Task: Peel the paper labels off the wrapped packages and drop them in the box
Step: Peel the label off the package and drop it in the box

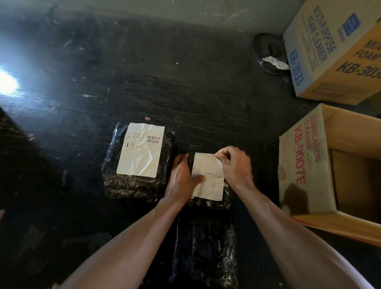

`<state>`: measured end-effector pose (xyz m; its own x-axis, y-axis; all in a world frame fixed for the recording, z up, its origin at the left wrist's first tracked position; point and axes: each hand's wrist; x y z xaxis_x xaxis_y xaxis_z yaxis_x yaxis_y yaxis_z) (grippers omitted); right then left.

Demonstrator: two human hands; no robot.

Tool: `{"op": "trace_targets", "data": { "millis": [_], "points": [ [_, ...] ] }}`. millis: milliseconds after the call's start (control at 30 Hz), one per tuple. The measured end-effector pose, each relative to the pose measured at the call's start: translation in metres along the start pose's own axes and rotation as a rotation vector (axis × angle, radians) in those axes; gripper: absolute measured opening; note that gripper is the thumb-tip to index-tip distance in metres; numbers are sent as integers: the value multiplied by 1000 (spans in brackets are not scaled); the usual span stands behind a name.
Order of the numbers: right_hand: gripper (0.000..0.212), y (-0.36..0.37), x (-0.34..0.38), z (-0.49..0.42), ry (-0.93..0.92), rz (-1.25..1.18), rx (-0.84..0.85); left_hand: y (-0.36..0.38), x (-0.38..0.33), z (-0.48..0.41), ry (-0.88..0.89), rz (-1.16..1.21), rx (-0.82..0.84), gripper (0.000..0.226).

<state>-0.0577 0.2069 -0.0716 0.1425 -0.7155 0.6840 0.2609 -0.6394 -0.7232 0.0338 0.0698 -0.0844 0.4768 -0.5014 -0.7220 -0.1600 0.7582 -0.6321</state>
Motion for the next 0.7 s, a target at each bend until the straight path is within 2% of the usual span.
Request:
{"op": "trace_targets", "data": {
  "millis": [700],
  "points": [
    [4,-10,11,20,-10,-80,-81,2,4,0,4,24,-3,80]
  ]
}}
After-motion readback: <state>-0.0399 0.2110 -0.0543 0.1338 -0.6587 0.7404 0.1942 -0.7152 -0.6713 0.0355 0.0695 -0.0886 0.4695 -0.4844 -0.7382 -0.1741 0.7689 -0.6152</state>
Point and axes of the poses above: each hand's wrist, its own z-axis away from the middle knuckle, its own y-axis out of the palm, x = y × z, and after that the axes turned 2 degrees about -z, right-handed
